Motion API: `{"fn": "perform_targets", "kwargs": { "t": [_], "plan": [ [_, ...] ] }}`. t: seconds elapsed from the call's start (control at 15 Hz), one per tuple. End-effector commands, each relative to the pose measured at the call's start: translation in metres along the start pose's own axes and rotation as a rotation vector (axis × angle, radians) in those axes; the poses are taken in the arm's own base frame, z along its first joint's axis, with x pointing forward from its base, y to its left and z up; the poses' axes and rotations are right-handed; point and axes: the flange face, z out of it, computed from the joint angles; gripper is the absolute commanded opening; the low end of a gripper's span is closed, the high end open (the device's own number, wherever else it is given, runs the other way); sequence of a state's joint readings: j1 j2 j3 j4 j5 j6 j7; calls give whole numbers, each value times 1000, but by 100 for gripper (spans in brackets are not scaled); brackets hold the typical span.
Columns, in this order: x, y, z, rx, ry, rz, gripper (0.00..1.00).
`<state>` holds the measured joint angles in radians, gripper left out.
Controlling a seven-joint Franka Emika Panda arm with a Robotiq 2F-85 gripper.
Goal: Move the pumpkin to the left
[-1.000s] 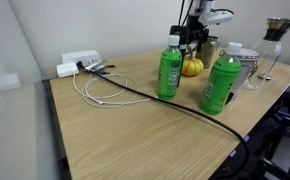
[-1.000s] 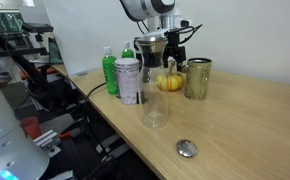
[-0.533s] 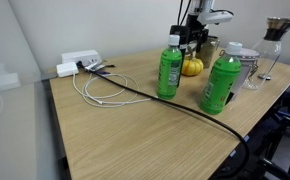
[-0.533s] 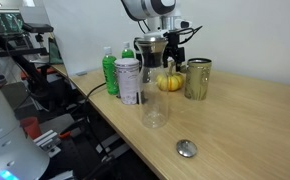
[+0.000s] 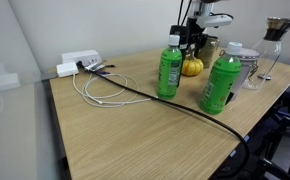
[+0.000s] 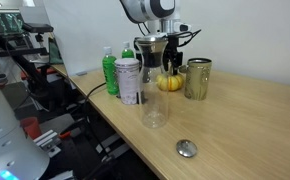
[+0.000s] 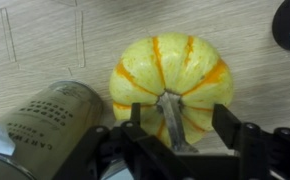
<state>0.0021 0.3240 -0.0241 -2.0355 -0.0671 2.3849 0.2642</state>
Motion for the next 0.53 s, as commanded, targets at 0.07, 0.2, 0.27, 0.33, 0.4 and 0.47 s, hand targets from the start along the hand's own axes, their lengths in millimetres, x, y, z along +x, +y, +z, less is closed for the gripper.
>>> {"fn": "perform_targets", "kwargs": {
  "t": [0.07, 0.2, 0.27, 0.33, 0.4, 0.47],
  "plan": [
    [2, 1, -1, 11, 29, 28, 38],
    [2, 2, -2, 11, 31, 34, 23],
    [1, 3, -2, 10, 31, 37, 18],
    [0, 3, -2, 8, 29, 40, 17],
    [0, 4, -2, 6, 28, 42, 15],
    [-1, 6, -2, 2, 28, 43, 13]
  ]
}}
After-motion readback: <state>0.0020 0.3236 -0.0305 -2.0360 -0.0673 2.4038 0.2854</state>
